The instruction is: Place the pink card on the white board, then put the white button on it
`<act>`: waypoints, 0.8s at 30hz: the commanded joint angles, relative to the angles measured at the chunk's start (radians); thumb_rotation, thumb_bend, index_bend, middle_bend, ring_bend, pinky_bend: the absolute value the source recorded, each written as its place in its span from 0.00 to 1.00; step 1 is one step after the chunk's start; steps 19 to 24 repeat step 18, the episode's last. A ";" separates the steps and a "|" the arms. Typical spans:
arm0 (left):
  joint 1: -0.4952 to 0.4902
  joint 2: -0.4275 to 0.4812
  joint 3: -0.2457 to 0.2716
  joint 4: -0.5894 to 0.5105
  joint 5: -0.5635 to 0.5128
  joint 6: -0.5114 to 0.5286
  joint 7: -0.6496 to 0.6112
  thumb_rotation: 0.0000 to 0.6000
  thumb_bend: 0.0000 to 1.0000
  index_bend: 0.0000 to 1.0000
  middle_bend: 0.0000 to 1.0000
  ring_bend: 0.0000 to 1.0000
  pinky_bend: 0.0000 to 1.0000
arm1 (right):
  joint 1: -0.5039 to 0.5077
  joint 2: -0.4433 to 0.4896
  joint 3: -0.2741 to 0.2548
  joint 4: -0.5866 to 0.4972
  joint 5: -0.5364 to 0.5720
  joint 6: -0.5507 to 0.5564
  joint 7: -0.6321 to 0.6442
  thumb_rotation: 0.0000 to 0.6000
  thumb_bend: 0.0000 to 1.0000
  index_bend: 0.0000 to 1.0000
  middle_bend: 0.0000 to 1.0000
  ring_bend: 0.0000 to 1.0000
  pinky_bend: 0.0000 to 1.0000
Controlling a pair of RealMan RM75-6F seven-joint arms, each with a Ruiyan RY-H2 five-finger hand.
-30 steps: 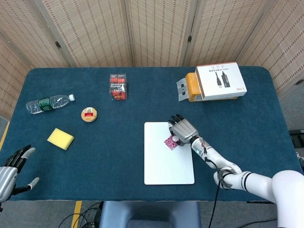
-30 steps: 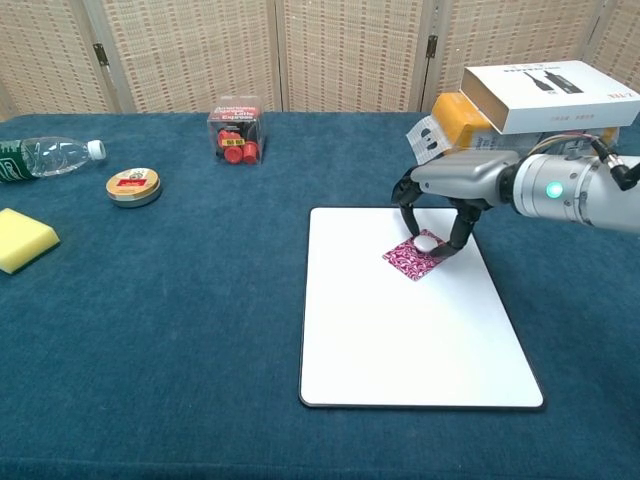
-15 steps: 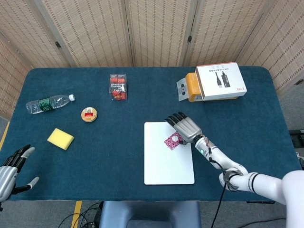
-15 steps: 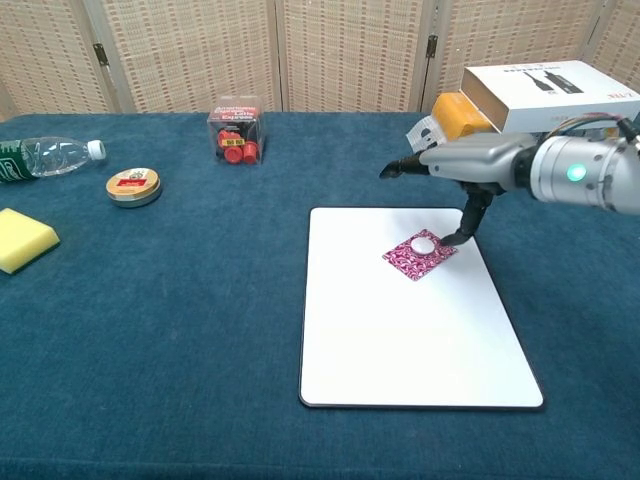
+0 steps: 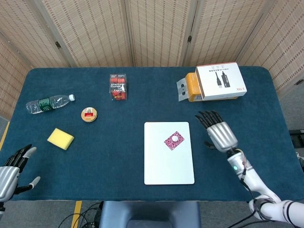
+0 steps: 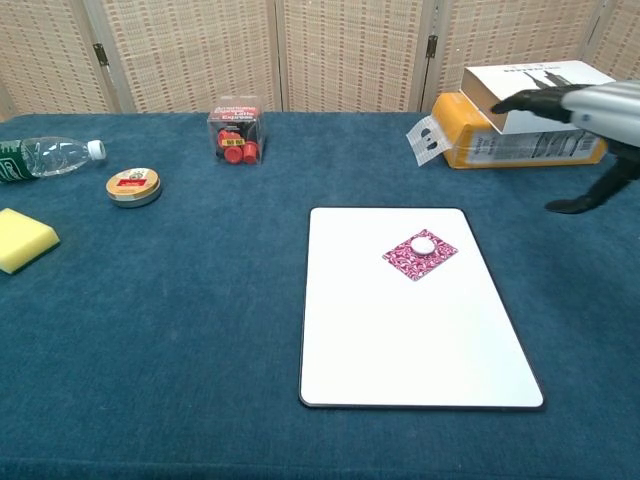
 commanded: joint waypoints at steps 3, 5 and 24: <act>0.005 -0.010 -0.004 -0.001 0.006 0.016 0.023 1.00 0.29 0.00 0.07 0.11 0.22 | -0.234 -0.004 -0.078 0.053 -0.065 0.265 0.066 1.00 0.12 0.00 0.01 0.00 0.00; 0.007 -0.017 -0.004 -0.003 0.013 0.023 0.040 1.00 0.29 0.00 0.07 0.11 0.22 | -0.281 -0.013 -0.089 0.085 -0.072 0.309 0.088 1.00 0.12 0.00 0.01 0.00 0.00; -0.010 -0.057 0.001 -0.001 0.025 -0.006 0.117 1.00 0.29 0.00 0.07 0.11 0.22 | -0.326 0.076 -0.065 0.006 -0.052 0.253 0.078 1.00 0.12 0.00 0.00 0.00 0.00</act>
